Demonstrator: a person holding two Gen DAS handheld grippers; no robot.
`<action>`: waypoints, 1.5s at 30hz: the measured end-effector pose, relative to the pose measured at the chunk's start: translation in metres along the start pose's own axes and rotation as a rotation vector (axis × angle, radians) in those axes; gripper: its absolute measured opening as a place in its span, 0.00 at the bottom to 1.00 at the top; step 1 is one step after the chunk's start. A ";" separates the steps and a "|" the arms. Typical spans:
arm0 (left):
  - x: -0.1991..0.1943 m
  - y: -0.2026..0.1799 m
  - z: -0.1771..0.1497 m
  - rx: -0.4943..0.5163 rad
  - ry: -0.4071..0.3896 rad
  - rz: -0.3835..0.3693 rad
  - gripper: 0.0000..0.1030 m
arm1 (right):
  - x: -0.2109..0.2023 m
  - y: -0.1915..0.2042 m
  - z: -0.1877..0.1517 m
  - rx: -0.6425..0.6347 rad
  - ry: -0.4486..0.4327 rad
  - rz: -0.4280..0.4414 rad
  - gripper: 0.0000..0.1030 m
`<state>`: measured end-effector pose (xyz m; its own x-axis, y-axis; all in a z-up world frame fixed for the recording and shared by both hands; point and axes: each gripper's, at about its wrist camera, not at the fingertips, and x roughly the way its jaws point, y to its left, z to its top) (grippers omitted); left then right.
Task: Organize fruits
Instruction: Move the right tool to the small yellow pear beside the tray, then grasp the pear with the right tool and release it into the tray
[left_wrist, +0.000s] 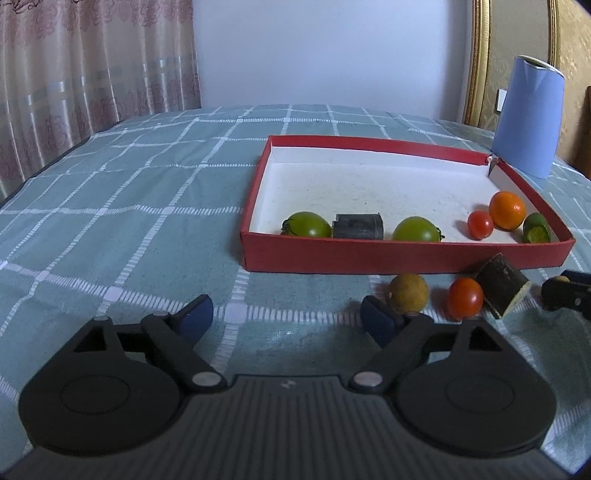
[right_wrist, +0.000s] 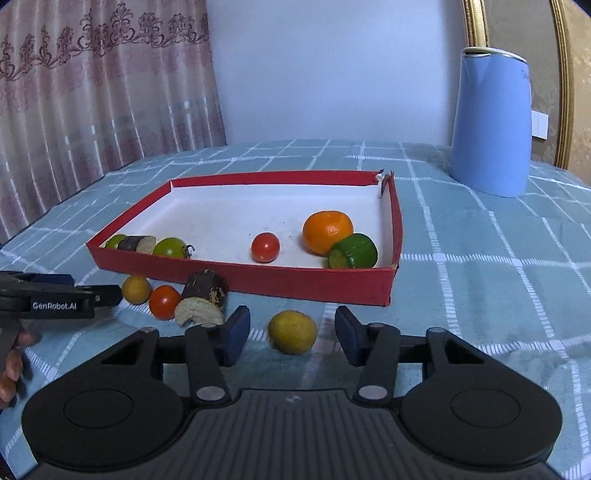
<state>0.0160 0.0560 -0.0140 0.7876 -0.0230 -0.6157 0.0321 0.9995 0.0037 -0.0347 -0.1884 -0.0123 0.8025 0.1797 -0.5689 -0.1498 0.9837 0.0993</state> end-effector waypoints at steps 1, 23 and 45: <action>0.000 -0.001 0.000 0.000 0.001 -0.002 0.86 | 0.003 -0.001 0.000 0.003 0.015 0.003 0.34; 0.001 -0.003 0.000 0.000 0.007 -0.017 0.91 | 0.025 0.000 0.047 -0.050 -0.080 -0.061 0.28; 0.002 -0.003 0.000 0.000 0.007 -0.019 0.93 | 0.057 0.005 0.044 -0.034 0.005 -0.058 0.28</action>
<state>0.0172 0.0531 -0.0154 0.7823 -0.0416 -0.6215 0.0469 0.9989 -0.0079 0.0360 -0.1728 -0.0086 0.8076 0.1225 -0.5768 -0.1231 0.9917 0.0382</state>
